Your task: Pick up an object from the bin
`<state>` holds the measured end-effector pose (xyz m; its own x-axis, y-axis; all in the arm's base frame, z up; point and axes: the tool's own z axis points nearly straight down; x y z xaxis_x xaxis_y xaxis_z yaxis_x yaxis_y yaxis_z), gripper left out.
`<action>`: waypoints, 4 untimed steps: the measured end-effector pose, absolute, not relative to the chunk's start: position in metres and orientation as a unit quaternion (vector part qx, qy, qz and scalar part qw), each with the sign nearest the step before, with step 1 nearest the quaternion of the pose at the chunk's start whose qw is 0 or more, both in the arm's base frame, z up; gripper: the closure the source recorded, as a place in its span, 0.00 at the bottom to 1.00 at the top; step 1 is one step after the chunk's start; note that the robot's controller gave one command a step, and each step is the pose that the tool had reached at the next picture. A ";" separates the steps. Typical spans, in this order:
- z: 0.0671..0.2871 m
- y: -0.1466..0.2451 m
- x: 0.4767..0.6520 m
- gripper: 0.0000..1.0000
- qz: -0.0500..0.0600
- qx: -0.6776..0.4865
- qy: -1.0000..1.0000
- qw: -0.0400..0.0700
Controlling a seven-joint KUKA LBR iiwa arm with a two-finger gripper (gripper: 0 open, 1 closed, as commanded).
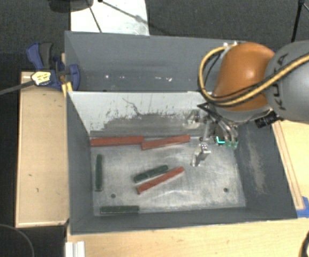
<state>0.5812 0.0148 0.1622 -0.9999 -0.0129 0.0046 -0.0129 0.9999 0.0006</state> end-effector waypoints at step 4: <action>0.081 0.067 0.558 1.00 -0.001 -0.027 -1.000 -0.004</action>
Offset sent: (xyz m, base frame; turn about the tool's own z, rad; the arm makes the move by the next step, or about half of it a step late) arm -0.0267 0.0513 -0.0922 0.0694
